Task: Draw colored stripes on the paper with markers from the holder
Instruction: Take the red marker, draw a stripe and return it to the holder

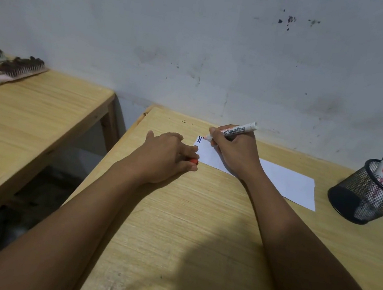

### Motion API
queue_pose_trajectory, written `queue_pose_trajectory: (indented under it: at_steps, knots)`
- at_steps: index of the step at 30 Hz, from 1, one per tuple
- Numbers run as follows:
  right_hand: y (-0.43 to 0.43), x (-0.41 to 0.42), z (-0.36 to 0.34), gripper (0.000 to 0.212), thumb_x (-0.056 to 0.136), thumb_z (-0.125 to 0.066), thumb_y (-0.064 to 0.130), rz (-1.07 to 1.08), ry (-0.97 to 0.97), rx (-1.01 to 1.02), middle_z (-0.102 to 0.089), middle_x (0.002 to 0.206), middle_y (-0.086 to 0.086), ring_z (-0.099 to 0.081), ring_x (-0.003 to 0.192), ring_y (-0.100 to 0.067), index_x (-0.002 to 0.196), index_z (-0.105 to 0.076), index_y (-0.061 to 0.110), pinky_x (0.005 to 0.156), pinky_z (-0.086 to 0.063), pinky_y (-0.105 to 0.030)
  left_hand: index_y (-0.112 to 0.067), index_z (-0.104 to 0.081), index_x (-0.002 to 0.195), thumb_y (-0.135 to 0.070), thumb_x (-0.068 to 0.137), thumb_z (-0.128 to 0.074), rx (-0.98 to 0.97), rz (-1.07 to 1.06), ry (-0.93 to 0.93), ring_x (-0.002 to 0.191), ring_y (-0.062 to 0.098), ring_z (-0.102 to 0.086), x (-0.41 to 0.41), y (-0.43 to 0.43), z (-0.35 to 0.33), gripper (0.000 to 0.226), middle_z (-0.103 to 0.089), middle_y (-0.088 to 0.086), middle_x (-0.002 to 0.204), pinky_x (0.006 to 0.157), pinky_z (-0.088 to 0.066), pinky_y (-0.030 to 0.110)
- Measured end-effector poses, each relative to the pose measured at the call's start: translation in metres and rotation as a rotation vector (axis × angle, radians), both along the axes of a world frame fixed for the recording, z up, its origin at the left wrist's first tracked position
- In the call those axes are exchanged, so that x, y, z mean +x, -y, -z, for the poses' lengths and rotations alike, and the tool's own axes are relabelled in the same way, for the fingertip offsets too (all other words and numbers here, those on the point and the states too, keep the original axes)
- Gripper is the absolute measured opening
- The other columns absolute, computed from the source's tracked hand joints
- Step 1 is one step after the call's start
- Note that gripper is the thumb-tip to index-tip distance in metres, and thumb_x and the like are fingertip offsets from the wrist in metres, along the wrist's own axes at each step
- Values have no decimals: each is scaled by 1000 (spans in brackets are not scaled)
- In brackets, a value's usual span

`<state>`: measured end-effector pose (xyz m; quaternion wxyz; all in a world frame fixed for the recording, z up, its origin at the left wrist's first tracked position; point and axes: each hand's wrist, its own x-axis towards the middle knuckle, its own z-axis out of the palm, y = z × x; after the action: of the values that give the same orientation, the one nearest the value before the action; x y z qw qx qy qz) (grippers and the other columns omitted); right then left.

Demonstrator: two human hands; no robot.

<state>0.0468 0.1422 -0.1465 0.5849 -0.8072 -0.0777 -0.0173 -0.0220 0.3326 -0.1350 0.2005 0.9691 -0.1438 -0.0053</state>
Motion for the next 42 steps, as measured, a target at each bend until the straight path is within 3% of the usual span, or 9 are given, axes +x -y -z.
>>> queue_pose_trajectory:
  at_steps: [11, 18, 28, 34, 39, 42]
  knots:
    - [0, 1, 0, 26, 90, -75, 30, -12, 0, -7, -76, 70, -3, -77, 83, -30, 69, -75, 15, 82, -61, -59, -36, -60, 129, -50, 91, -54, 14, 7, -4, 141, 16, -32, -1, 1, -3, 41, -50, -19, 144, 110, -18, 69]
    - [1, -1, -3, 25, 92, -75, 26, -35, 10, -23, -74, 65, 4, -77, 79, -27, 70, -73, 15, 81, -63, -50, -36, -61, 128, -50, 91, -55, 7, -2, -4, 141, 16, -31, 0, 1, -1, 40, -50, -19, 144, 110, -17, 69]
    - [2, -2, -2, 21, 90, -76, 23, -53, -22, 4, -74, 65, 1, -77, 80, -32, 72, -74, 13, 80, -63, -52, -36, -62, 126, -51, 90, -56, -12, -2, 4, 141, 14, -31, 0, 0, 1, 40, -51, -20, 143, 110, -16, 69]
    - [2, -1, -3, 19, 93, -75, 20, 3, -6, 78, -74, 68, -1, -72, 67, -15, 82, -76, 5, 66, -58, -29, -36, -63, 125, -50, 89, -57, -32, -14, 14, 140, 14, -33, 1, 0, 3, 39, -53, -19, 141, 109, -19, 68]
    - [2, -8, -10, 15, 94, -74, 19, 55, 22, 154, -71, 68, -5, -67, 63, -15, 86, -74, 7, 65, -60, -32, -33, -68, 118, -51, 88, -59, -89, -49, 75, 136, 15, -38, -2, 3, 5, 36, -57, -17, 137, 107, -21, 68]
    - [3, -19, -19, 12, 93, -74, 18, 125, 61, 200, -70, 70, -3, -65, 60, -9, 89, -73, 7, 58, -58, -25, -32, -69, 117, -50, 89, -58, -101, -67, 110, 136, 16, -39, -6, 5, 8, 36, -58, -16, 137, 107, -20, 67]
